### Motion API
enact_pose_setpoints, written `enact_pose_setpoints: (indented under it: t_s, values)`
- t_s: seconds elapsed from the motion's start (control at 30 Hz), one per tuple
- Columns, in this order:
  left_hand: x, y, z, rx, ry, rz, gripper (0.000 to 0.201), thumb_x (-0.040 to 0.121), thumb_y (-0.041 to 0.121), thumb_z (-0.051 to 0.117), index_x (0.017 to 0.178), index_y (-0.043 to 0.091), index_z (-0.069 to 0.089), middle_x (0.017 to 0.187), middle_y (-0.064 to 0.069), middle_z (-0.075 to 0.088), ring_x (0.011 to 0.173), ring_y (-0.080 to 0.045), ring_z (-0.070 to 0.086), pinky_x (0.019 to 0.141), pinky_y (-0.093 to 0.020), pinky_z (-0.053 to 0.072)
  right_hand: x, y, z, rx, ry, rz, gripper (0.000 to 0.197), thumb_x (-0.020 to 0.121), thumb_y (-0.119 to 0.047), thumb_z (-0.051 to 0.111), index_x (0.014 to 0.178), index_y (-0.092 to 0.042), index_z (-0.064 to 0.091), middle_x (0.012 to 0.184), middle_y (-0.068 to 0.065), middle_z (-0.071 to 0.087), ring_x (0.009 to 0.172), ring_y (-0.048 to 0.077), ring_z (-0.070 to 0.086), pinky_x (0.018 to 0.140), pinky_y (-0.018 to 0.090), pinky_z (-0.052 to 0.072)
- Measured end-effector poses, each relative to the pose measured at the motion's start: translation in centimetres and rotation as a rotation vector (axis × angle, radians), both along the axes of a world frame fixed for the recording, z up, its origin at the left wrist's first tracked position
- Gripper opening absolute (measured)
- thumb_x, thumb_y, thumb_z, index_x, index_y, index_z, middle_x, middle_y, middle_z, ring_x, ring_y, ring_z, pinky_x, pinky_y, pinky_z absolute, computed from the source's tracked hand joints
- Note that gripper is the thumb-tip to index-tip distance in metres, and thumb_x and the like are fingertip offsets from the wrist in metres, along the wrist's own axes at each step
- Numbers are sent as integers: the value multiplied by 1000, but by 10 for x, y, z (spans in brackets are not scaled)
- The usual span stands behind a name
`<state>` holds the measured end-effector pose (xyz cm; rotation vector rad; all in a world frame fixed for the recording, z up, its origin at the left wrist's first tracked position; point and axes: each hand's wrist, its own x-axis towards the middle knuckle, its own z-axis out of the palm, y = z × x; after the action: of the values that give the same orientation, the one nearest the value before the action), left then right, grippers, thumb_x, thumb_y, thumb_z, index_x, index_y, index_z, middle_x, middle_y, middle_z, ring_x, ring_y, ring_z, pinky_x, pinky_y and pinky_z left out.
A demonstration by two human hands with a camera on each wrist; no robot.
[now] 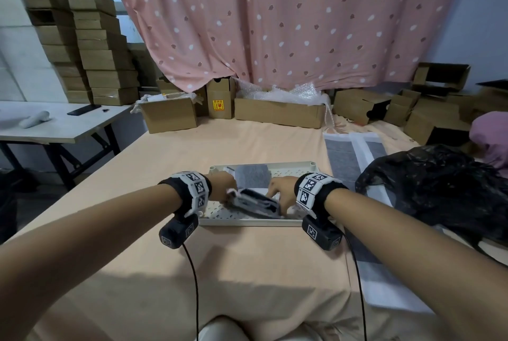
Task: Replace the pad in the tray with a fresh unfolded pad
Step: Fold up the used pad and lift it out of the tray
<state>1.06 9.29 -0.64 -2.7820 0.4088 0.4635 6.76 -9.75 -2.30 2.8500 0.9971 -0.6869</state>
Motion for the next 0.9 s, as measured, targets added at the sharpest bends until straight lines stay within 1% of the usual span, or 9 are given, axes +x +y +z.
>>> enact_pose_setpoints:
  t_s: [0.07, 0.13, 0.2, 0.27, 0.37, 0.53, 0.67, 0.77, 0.9]
  values:
    - [2, 6, 0, -69, 12, 69, 14, 90, 13, 55, 84, 5, 65, 88, -12, 62, 76, -18, 49, 51, -18, 35, -5, -1, 3, 42, -8, -56, 19, 58, -19, 76, 66, -32, 65, 100, 12, 68, 90, 29, 64, 77, 38, 53]
    - [0, 10, 2, -119, 24, 122, 19, 89, 16, 57, 75, 4, 60, 87, -10, 62, 75, -21, 51, 53, -18, 38, -11, 0, 1, 92, -51, -97, 12, 69, -21, 73, 71, -17, 62, 87, 11, 67, 77, 26, 59, 70, 33, 49]
    - [-5, 13, 4, -125, 35, 105, 17, 88, 16, 60, 99, 4, 65, 105, -9, 67, 91, -25, 60, 69, -22, 47, -14, 2, -1, 103, -54, -144, 18, 76, -23, 67, 68, -12, 55, 71, 8, 60, 69, 24, 52, 63, 30, 42]
    - [-12, 13, 6, -134, 64, 54, 39, 86, 16, 64, 124, 8, 58, 121, -8, 63, 101, -20, 57, 74, -19, 43, -16, 4, 2, 116, -42, -193, 21, 79, -24, 61, 64, -12, 52, 64, 4, 54, 66, 24, 49, 60, 28, 38]
    - [-17, 8, 2, -124, 71, 32, 46, 81, 21, 70, 121, 3, 56, 118, -12, 64, 91, -17, 50, 64, -19, 37, -17, 3, 5, 176, -11, -231, 28, 77, -28, 59, 90, -4, 64, 83, 10, 67, 76, 27, 61, 70, 32, 49]
    - [-22, 8, -7, -193, 12, 75, 37, 84, 27, 63, 113, 4, 61, 113, -11, 67, 104, -28, 61, 91, -31, 48, -20, -1, 10, 167, 16, -236, 30, 75, -28, 58, 91, -5, 66, 80, 6, 65, 71, 22, 56, 70, 33, 49]
    - [-16, 4, -6, -264, 45, 211, 31, 97, 28, 42, 89, 3, 58, 102, -16, 68, 79, -24, 58, 67, -20, 44, -21, -8, 19, 100, 114, -237, 21, 50, -27, 68, 67, -17, 61, 69, 6, 60, 66, 22, 54, 63, 34, 43]
    - [-11, 4, -4, -373, 89, 332, 31, 100, 29, 38, 81, 8, 51, 80, -9, 61, 56, -11, 50, 46, -10, 40, -19, -17, 19, 93, 157, -243, 28, 43, -28, 71, 67, -20, 60, 67, 2, 61, 67, 21, 57, 62, 33, 45]
    - [-9, 7, -3, -504, 171, 423, 37, 100, 37, 37, 107, 4, 52, 72, -4, 60, 59, -13, 55, 58, -18, 48, -23, -23, 20, 149, 192, -252, 38, 59, -39, 80, 83, -21, 56, 82, -2, 61, 81, 20, 58, 76, 36, 51]
